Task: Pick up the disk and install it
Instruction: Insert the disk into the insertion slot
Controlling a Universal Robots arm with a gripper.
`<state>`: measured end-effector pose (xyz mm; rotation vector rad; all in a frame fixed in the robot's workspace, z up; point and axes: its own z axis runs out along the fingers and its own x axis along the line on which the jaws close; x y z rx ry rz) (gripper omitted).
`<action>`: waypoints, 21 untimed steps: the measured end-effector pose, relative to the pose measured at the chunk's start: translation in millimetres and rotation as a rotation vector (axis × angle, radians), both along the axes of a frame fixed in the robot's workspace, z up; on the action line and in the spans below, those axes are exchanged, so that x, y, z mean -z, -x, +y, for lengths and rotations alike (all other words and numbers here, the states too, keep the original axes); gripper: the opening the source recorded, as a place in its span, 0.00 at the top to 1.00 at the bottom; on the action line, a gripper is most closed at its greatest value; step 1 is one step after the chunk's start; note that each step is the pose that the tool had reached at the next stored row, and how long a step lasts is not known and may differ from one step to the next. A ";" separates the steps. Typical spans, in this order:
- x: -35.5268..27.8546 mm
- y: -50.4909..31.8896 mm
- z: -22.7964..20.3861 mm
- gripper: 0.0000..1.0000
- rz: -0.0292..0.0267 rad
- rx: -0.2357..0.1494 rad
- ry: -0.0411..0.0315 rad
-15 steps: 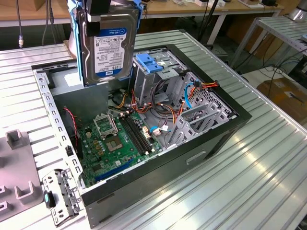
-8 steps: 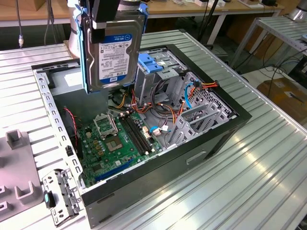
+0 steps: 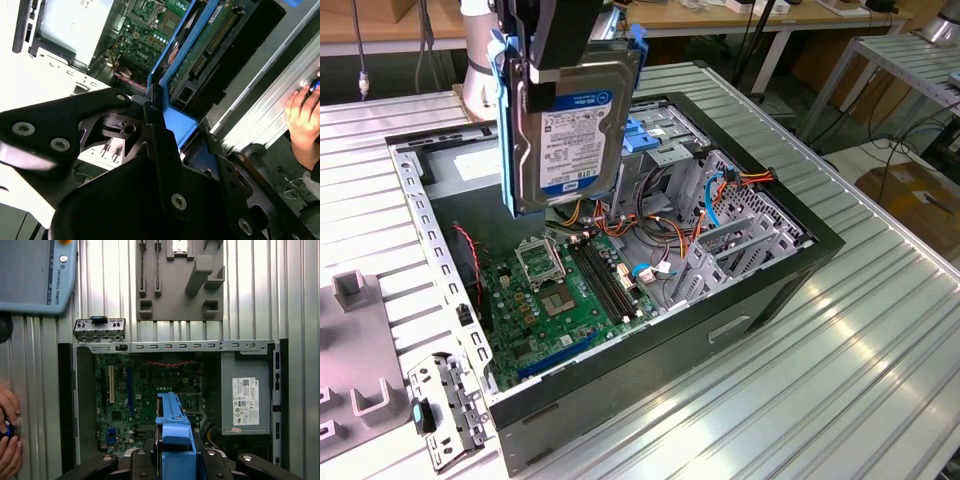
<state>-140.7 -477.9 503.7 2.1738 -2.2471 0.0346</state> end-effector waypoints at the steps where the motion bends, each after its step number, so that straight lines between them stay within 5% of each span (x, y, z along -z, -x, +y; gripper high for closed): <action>1: 0.1 -0.6 -2.5 0.63 0.0002 0.000 0.0003; 5: 0.4 -11.0 -6.8 0.63 0.0002 0.000 0.0006; 18: 0.9 -76.7 -10.2 0.63 0.0011 0.000 0.0006; 21: 0.9 -83.7 -10.3 0.63 0.0013 0.000 0.0006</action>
